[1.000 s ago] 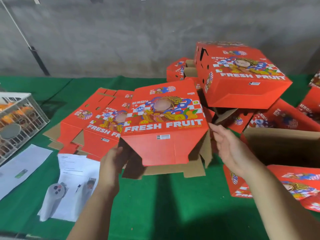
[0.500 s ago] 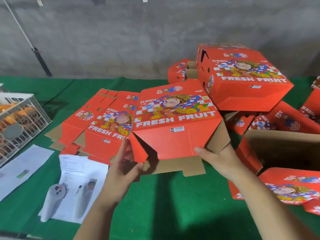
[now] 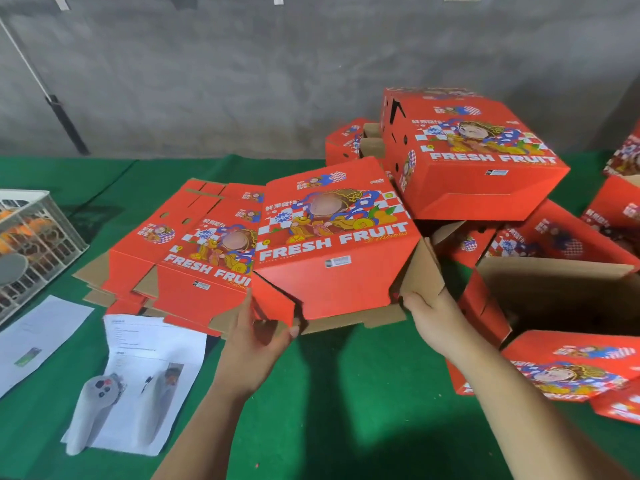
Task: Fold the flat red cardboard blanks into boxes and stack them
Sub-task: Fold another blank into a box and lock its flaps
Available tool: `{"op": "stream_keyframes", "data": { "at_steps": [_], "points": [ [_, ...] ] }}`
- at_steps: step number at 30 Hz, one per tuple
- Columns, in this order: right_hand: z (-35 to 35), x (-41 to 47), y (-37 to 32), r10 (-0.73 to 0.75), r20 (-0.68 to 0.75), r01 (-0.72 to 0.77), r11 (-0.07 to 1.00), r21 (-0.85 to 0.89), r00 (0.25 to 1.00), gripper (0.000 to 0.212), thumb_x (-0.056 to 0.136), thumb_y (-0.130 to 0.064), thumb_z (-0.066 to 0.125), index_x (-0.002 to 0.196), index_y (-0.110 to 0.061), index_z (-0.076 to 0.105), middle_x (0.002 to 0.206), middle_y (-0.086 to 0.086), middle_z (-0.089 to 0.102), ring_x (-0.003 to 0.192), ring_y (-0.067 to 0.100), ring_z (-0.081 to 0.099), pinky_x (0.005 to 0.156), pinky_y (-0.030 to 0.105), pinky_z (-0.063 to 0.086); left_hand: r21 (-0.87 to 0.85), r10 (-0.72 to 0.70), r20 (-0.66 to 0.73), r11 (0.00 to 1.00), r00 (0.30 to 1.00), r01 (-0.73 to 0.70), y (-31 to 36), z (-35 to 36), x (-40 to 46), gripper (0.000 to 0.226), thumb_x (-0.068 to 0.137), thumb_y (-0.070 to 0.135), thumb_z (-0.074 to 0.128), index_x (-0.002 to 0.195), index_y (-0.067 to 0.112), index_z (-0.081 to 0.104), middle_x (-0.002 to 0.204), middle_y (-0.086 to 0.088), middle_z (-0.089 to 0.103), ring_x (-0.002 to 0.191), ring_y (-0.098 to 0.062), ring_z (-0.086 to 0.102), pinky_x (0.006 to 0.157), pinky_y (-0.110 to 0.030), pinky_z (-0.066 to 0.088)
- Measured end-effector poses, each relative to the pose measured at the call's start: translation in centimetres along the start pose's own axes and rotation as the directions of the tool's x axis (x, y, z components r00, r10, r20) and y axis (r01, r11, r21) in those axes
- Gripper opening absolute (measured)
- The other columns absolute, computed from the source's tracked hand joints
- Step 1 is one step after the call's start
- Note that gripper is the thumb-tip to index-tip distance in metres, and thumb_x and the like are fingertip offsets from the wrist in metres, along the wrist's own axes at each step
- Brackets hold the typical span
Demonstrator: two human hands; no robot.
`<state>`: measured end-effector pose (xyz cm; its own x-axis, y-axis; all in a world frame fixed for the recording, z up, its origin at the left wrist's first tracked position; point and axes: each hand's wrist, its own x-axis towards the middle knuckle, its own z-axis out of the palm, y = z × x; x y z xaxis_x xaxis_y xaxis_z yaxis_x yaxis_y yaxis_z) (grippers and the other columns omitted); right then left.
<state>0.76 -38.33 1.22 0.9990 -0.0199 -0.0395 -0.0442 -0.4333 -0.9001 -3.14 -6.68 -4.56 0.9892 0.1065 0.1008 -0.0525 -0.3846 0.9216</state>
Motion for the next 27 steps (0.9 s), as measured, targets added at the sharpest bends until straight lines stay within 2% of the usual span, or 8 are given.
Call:
{"op": "stream_keyframes", "data": {
  "at_steps": [3, 5, 9, 13, 19, 22, 24, 27],
  "points": [
    [-0.2, 0.1, -0.1, 0.014, -0.02, -0.014, 1.0, 0.018, 1.0, 0.014, 0.105, -0.026, 0.054, 0.117, -0.033, 0.056, 0.107, -0.021, 0.061, 0.106, 0.012, 0.057, 0.09, 0.027, 0.042, 0.005, 0.017, -0.129, 1.0, 0.992, -0.016, 1.0, -1.3, 0.1, 0.043, 0.083, 0.051, 0.066, 0.126, 0.046, 0.061, 0.117, 0.024, 0.072, 0.105, 0.0, 0.07, 0.077, -0.021, 0.057],
    [-0.5, 0.1, -0.7, -0.027, -0.073, 0.032, 0.997, 0.074, 0.997, 0.011, 0.104, -0.028, 0.057, 0.114, -0.029, 0.063, 0.107, -0.013, 0.068, 0.105, 0.016, 0.065, 0.088, 0.031, 0.049, 0.114, 0.05, -0.226, 0.993, 0.973, -0.024, 1.6, -2.4, 0.2, 0.033, 0.086, 0.056, 0.059, 0.117, 0.049, 0.065, 0.111, 0.025, 0.072, 0.101, 0.0, 0.067, 0.077, -0.027, 0.052],
    [-2.0, 0.2, -3.1, -0.134, -0.289, 0.18, 0.974, 0.14, 0.948, 0.015, 0.096, -0.04, 0.059, 0.098, -0.031, 0.071, 0.093, -0.004, 0.079, 0.084, 0.01, 0.076, 0.075, 0.02, 0.055, -0.062, -0.088, -0.397, 0.996, 0.914, 0.069, 3.8, -4.6, 0.4, 0.061, 0.088, 0.074, 0.042, 0.09, 0.02, 0.07, 0.087, 0.004, 0.073, 0.092, -0.024, 0.069, 0.077, -0.041, 0.052],
    [-3.7, 0.7, -5.5, -0.18, -0.427, 0.301, 0.924, 0.235, 0.886, 0.016, 0.087, -0.032, 0.055, 0.088, -0.02, 0.066, 0.072, 0.002, 0.076, 0.063, 0.016, 0.076, 0.056, 0.016, 0.055, -0.146, -0.169, -0.278, 0.98, 0.945, 0.133, 7.2, -6.7, 1.3, 0.06, 0.091, 0.071, 0.05, 0.086, 0.018, 0.076, 0.087, -0.01, 0.075, 0.085, -0.032, 0.068, 0.081, -0.047, 0.056],
    [-5.7, 1.2, -6.3, -0.269, -0.451, 0.381, 0.908, 0.176, 0.851, 0.016, 0.087, -0.027, 0.056, 0.09, -0.015, 0.066, 0.072, 0.003, 0.072, 0.065, 0.02, 0.075, 0.059, 0.024, 0.059, -0.428, -0.291, -0.165, 0.882, 0.942, 0.198, 10.1, -7.8, 2.8, 0.04, 0.086, 0.055, 0.067, 0.079, 0.017, 0.076, 0.091, -0.006, 0.078, 0.088, -0.03, 0.07, 0.086, -0.044, 0.051],
    [-5.2, 2.4, -5.7, -0.26, -0.402, 0.307, 0.95, 0.055, 0.878, 0.012, 0.088, -0.031, 0.057, 0.086, -0.024, 0.067, 0.074, 0.001, 0.073, 0.067, 0.014, 0.073, 0.066, 0.034, 0.061, -0.58, -0.333, -0.058, 0.778, 0.941, 0.24, 10.3, -7.4, 3.8, 0.043, 0.088, 0.048, 0.073, 0.111, 0.011, 0.074, 0.113, -0.012, 0.076, 0.106, -0.035, 0.069, 0.104, -0.055, 0.048],
    [-4.8, 3.1, -5.0, -0.26, -0.325, 0.255, 0.965, -0.059, 0.909, 0.012, 0.098, -0.028, 0.058, 0.088, -0.033, 0.064, 0.078, -0.008, 0.073, 0.078, 0.016, 0.073, 0.081, 0.041, 0.06, -0.618, -0.315, -0.113, 0.765, 0.943, 0.181, 10.2, -6.3, 4.2, 0.046, 0.09, 0.045, 0.072, 0.122, 0.011, 0.072, 0.122, -0.015, 0.074, 0.11, -0.034, 0.065, 0.108, -0.054, 0.046],
    [-4.1, 3.2, -4.4, -0.225, -0.214, 0.205, 0.972, -0.11, 0.95, 0.018, 0.095, -0.05, 0.051, 0.097, -0.038, 0.064, 0.091, -0.013, 0.072, 0.091, 0.021, 0.071, 0.09, 0.047, 0.057, -0.608, -0.272, -0.36, 0.794, 0.893, -0.003, 10.7, -4.8, 4.4, 0.026, 0.097, 0.044, 0.07, 0.09, 0.02, 0.077, 0.09, -0.007, 0.075, 0.091, -0.027, 0.059, 0.086, -0.042, 0.045]
  ]
}}
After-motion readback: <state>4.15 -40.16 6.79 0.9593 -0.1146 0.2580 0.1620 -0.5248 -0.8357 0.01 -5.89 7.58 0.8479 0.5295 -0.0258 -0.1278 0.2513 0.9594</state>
